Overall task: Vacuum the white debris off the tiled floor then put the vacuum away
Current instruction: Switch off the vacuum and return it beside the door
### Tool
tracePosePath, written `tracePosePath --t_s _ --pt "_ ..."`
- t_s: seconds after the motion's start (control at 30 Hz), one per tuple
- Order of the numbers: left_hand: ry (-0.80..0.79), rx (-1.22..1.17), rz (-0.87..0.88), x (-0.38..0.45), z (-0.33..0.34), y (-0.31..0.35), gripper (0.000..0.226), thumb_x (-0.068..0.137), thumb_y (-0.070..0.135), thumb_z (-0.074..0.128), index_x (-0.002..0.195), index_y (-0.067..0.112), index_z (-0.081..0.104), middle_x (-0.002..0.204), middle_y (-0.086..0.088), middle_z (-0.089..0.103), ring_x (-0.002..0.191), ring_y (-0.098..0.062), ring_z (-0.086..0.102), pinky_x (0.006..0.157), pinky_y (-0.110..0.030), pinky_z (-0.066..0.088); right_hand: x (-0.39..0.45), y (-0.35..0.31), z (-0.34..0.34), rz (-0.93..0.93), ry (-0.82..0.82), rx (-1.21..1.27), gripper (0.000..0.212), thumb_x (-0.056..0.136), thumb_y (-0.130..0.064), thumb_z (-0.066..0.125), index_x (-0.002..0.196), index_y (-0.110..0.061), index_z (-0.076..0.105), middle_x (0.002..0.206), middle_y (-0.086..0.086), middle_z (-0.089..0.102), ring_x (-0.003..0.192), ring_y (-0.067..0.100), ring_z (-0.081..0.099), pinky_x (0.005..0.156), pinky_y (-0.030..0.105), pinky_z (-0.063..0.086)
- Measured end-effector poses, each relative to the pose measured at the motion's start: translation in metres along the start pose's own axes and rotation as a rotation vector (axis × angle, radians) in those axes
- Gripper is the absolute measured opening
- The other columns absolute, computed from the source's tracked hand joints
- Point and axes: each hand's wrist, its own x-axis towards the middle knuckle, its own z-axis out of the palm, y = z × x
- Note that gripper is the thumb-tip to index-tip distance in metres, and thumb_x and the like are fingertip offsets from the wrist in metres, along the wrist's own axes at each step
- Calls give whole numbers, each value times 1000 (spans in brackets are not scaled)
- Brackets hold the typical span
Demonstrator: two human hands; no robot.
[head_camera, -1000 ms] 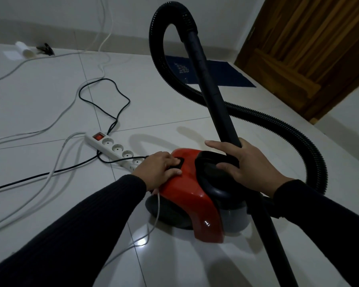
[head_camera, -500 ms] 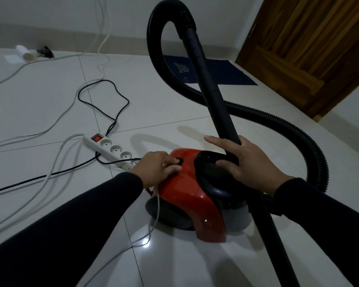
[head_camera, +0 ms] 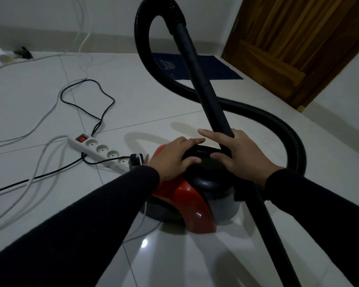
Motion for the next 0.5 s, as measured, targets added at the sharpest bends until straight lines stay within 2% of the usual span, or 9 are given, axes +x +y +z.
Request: tracePosePath --t_s 0.07,0.13,0.23,0.3,0.37,0.43,0.5 --pt "-22 7 0 4 3 2 51 91 35 54 140 35 39 96 3 47 95 -16 50 88 -24 38 -4 10 -7 35 13 15 63 89 -26 65 137 -55 36 89 -3 43 79 13 45 71 13 35" --pt "-46 8 9 7 5 5 49 93 30 51 139 38 39 93 2 43 88 -11 45 81 -13 32 -9 18 -16 74 20 31 62 90 -25 64 136 -57 37 96 -1 44 76 5 45 70 5 33" --pt "-38 -15 2 11 6 11 46 94 25 50 138 38 42 91 4 40 87 -9 42 76 -3 30 -14 25 -29 111 20 53 60 91 -25 63 135 -57 38 99 -3 43 78 -1 44 71 5 33" --pt "-24 -20 -24 16 6 17 43 95 24 50 136 35 45 92 5 40 89 -8 42 74 1 29 -15 29 -38 135 25 82 58 92 -24 63 134 -56 40 105 -2 45 84 2 46 79 7 32" --pt "-16 -9 -50 23 4 24 40 95 22 48 134 32 46 93 3 40 90 -9 40 71 -1 28 -14 33 -47 158 30 108 54 92 -24 62 134 -53 43 109 -2 45 92 9 47 87 14 34" --pt "-14 3 -57 31 0 30 39 95 21 48 133 29 48 92 1 40 90 -10 39 70 -8 26 -12 38 -56 174 34 132 48 93 -25 60 133 -49 47 108 -3 44 95 10 47 87 16 34" --pt "-18 9 -60 42 -4 35 38 95 20 48 132 28 50 91 1 41 90 -12 41 81 -17 29 -7 45 -66 180 55 177 44 95 -27 57 133 -46 47 107 -2 46 96 12 50 83 13 35"
